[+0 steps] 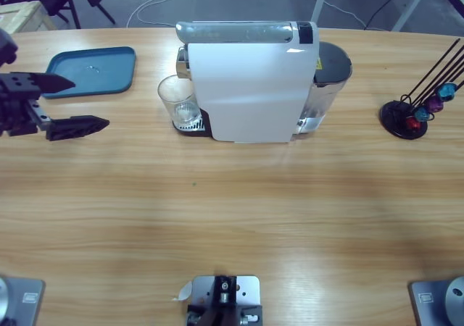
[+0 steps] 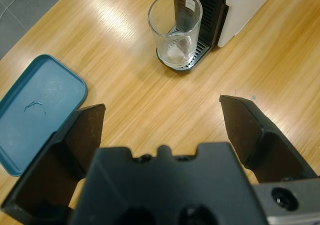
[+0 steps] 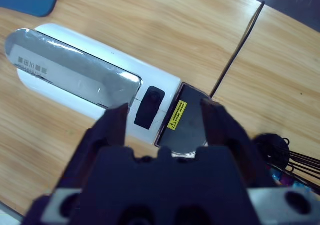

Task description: Pour coffee

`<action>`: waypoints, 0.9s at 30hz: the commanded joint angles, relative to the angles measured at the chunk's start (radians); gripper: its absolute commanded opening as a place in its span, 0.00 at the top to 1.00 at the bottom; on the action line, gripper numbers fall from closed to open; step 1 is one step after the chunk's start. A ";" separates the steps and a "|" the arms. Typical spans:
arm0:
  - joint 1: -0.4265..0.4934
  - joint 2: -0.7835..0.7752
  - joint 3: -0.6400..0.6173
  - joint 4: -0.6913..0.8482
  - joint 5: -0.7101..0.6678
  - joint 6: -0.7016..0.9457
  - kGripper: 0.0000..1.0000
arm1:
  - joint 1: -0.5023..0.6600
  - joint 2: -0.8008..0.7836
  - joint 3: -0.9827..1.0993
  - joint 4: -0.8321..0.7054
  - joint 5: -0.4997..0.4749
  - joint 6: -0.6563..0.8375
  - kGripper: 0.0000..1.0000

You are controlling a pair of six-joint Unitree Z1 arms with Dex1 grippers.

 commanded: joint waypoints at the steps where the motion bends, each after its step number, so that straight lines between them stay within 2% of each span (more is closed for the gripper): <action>1: -0.011 -0.026 0.041 0.005 0.013 -0.018 0.00 | 0.008 -0.011 0.031 0.013 -0.007 0.010 0.00; 27: -0.011 -0.009 0.037 0.006 -0.014 -0.027 0.00 | 0.012 -0.030 0.095 0.001 0.001 0.017 0.00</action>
